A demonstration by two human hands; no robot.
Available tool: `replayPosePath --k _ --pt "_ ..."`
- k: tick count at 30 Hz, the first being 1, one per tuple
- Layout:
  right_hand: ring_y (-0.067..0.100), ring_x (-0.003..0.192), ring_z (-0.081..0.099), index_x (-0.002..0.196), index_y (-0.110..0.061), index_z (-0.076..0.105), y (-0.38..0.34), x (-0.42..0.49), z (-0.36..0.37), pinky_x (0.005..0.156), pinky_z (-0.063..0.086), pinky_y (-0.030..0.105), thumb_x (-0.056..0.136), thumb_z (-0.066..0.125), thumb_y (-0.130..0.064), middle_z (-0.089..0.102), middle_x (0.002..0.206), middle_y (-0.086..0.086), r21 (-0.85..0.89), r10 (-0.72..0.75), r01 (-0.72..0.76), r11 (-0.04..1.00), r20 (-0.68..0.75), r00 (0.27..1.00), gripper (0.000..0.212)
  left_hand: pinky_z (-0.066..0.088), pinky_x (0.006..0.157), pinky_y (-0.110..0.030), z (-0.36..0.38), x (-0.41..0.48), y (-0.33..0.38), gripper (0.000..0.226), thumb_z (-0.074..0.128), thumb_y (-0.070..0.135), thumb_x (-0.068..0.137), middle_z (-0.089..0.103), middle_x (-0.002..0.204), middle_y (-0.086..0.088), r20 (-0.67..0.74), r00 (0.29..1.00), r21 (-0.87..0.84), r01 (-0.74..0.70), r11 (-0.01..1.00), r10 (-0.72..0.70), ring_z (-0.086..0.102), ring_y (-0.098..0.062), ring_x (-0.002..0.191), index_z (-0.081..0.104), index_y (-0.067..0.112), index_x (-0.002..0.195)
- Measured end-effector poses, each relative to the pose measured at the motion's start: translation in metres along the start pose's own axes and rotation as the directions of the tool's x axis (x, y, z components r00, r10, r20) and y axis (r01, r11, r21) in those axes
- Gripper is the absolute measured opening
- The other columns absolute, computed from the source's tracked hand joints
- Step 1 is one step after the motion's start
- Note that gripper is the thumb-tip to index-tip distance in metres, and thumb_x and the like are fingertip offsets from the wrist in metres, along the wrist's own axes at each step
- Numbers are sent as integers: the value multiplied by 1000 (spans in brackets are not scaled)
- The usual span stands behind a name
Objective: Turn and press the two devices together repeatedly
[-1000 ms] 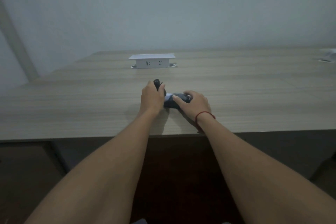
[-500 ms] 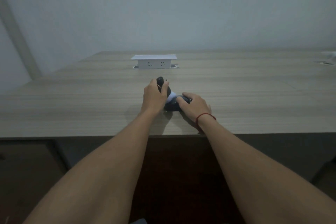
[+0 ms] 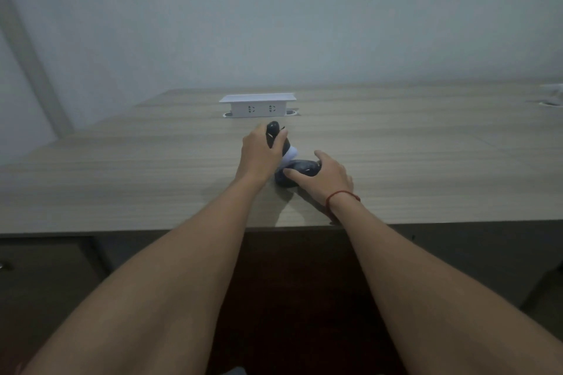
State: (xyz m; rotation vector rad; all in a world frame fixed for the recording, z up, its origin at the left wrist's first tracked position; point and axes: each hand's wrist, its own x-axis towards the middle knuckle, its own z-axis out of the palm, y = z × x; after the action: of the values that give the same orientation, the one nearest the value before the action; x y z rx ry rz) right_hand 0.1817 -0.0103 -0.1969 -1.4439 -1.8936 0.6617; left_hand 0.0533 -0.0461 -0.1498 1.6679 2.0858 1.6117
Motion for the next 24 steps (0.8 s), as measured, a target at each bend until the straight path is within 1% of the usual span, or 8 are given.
replayPosePath --k 3,6,10,14,17,21,23,24 --pt "27 121 50 138 -26 38 1 0 1 101 41 51 60 62 -72 55 133 3 67 33 -33 997 2 999 94 53 83 -38 9 -4 -8 33 56 33 95 64 101 -13 45 998 67 45 997 -48 61 -27 92 60 1 105" --pt "27 118 50 133 -24 43 1 -1 -1 99 42 49 65 62 -67 57 129 2 72 20 -20 997 3 1000 83 52 82 -38 4 -5 -16 33 56 32 96 63 106 -17 44 996 188 69 980 -78 63 -32 96 59 1 108" --pt "27 118 49 133 -23 46 1 -3 -4 100 41 48 69 59 -64 57 128 2 35 -21 21 999 0 1000 77 50 78 -36 -2 -7 -22 33 54 32 97 62 99 -14 4 998 107 57 993 -57 59 -26 88 60 1 103" --pt "24 116 48 131 -24 47 -1 -2 -1 97 44 46 54 49 -81 53 127 3 -76 -43 43 996 2 999 96 39 72 -28 0 -11 -7 31 55 31 97 56 90 -7 -80 994 -46 68 997 -72 52 -20 82 60 0 99" --pt "25 116 46 134 -23 44 -1 -2 0 97 43 45 42 45 -93 49 128 5 -171 -44 48 984 32 999 115 42 76 -27 8 -13 -4 31 55 31 97 58 99 -8 -13 996 -43 88 995 -89 54 -18 88 59 2 106" --pt "28 129 40 143 -17 33 -2 -1 -3 105 35 45 53 60 -81 43 143 7 -159 -46 54 986 49 998 113 47 82 -34 8 -4 -16 36 56 32 96 61 115 -17 47 983 77 171 982 -175 60 -29 101 57 0 115" --pt "28 132 38 145 -15 29 -2 -1 -5 107 34 45 58 65 -72 40 147 7 -143 -45 56 988 75 996 110 42 78 -32 6 0 -19 38 55 32 96 61 116 -19 92 983 155 144 977 -159 59 -30 99 57 -2 113" --pt "28 132 39 145 -15 28 -2 -1 -5 107 34 45 59 65 -70 40 147 7 -140 -52 64 988 88 995 108 42 77 -32 5 0 -19 38 55 33 97 61 115 -19 100 985 141 129 982 -143 58 -28 96 58 -1 112"
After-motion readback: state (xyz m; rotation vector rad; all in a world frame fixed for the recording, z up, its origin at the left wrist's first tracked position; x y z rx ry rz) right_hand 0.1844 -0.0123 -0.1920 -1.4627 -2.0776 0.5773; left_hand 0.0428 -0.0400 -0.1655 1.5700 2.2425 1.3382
